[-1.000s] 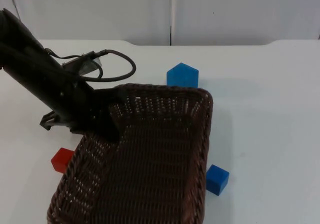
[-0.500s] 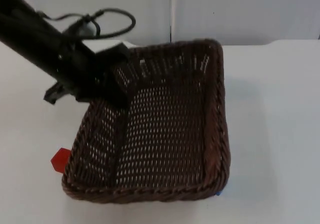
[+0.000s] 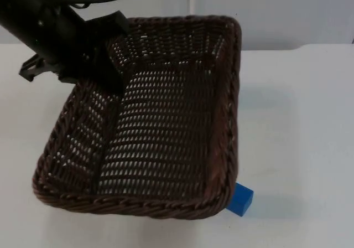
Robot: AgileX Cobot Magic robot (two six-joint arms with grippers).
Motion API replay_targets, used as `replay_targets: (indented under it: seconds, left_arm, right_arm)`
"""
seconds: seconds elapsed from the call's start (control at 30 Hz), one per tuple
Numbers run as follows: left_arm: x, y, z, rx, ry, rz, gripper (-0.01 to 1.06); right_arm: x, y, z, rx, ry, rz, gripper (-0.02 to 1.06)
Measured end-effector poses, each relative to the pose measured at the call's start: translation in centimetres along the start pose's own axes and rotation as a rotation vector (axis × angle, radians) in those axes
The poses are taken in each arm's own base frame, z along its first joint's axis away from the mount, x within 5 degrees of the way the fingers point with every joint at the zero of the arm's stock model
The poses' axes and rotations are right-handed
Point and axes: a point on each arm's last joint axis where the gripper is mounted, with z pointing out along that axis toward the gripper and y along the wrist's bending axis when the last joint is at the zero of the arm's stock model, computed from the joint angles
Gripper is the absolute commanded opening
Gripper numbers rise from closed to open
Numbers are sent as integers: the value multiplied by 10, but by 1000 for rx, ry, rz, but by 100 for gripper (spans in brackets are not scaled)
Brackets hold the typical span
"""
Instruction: Pick up the basket with the left hand and place the largest block into the basket with the right hand.
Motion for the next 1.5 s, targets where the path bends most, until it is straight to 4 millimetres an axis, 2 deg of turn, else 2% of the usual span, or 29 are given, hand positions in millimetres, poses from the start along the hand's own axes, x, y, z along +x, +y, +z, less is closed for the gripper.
replay_targets:
  seconds: [0.13,0.87,1.2,1.33,1.37,1.5]
  left_arm:
    - [2,5,0,-58,19,-11,0]
    - [-2,5,0,-49,-18,-81,0]
    - [-4,6,-1,-57,-51,-209,0]
    - [-5,7,-1,-58,-62,-232,0]
    - [-5,7,-1,-58,-62,-232,0]
    - [-4,11,-1,-94,-59,-264,0]
  right_arm:
    - [0,0,0,0,0,0,105]
    - [0,0,0,0,0,0,105]
    - [-1,-1,2,11,10,46,105]
    - [-12,-2,15,13,92,53,105]
    - [-12,-2,15,13,92,53,105]
    - [-33,0,23,-6,47,49,105]
